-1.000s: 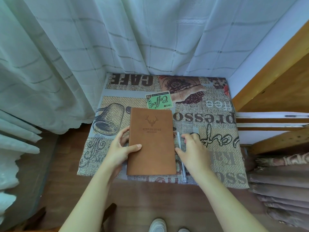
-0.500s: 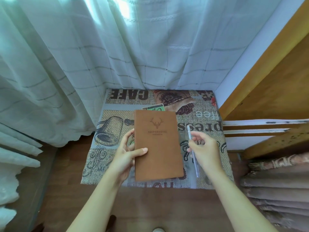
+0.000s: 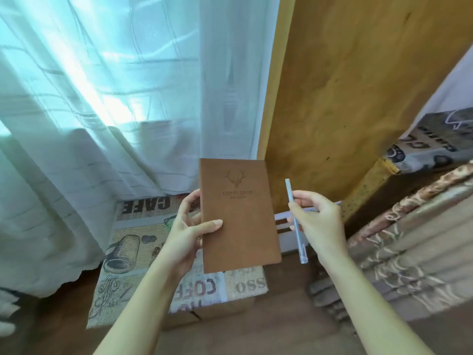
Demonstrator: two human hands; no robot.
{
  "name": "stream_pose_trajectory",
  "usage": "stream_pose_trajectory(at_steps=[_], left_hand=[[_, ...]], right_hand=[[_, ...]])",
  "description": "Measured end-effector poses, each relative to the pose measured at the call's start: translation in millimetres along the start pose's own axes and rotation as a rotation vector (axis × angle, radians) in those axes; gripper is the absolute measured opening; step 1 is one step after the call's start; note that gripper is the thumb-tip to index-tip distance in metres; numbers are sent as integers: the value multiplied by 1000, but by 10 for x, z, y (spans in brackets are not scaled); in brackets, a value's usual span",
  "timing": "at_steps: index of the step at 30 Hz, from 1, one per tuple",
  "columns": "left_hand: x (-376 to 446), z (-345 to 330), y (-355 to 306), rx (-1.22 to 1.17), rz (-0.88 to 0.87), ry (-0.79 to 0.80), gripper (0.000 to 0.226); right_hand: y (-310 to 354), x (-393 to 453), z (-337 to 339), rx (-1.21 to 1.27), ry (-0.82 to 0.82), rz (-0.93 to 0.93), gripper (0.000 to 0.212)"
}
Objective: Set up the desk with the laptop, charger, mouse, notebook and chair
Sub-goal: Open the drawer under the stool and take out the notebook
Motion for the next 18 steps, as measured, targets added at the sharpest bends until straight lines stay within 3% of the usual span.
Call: stream_pose_trajectory(at_steps=[12, 18], left_hand=[[-465, -2019, -406, 9, -9, 277, 73], [-456, -2908, -473, 54, 0, 528, 73]], right_hand=[[915, -449, 2042, 9, -243, 131, 28], [1059, -727, 2842, 48, -486, 139, 25]])
Point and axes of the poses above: each hand's wrist, its own x-axis towards the middle knuckle, its own z-axis out of the back of the hand, y = z × x, the point moved 5 cm from there along x, towards the middle knuckle, and after that the axes turned 3 degrees about x, right-handed, at the moved point
